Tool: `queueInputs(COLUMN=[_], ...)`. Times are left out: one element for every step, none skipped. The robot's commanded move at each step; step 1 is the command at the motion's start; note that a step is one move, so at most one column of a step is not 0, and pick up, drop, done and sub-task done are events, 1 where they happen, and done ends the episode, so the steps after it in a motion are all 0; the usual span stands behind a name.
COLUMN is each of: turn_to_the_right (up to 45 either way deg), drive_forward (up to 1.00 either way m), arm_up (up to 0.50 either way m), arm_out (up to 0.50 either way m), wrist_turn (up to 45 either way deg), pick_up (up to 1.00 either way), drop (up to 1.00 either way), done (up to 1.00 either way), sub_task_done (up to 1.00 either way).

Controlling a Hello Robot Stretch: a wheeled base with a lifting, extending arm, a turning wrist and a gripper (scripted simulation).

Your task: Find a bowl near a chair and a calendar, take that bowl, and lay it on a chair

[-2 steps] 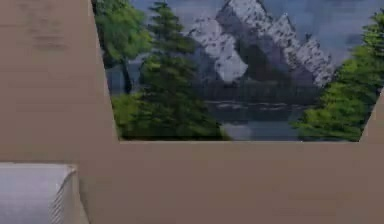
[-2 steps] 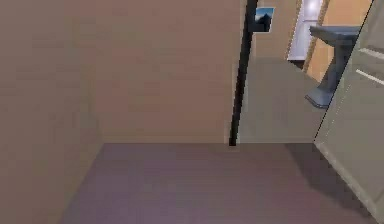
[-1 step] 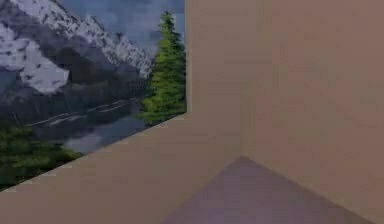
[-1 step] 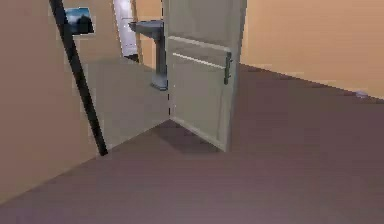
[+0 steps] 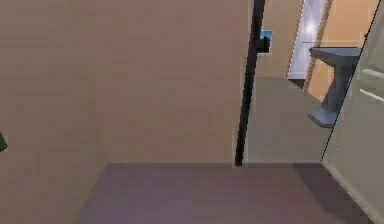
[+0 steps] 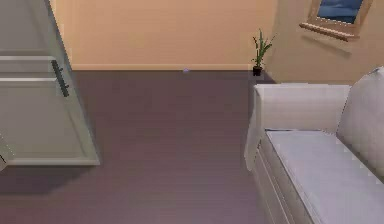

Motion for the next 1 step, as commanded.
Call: queueInputs(turn_to_the_right=[30.0], drive_forward=[0.0], arm_up=[0.0], arm_out=[0.0], wrist_turn=[0.0], pick_up=[0.0], drop=[0.0], done=[0.0], sub_task_done=[0.0])
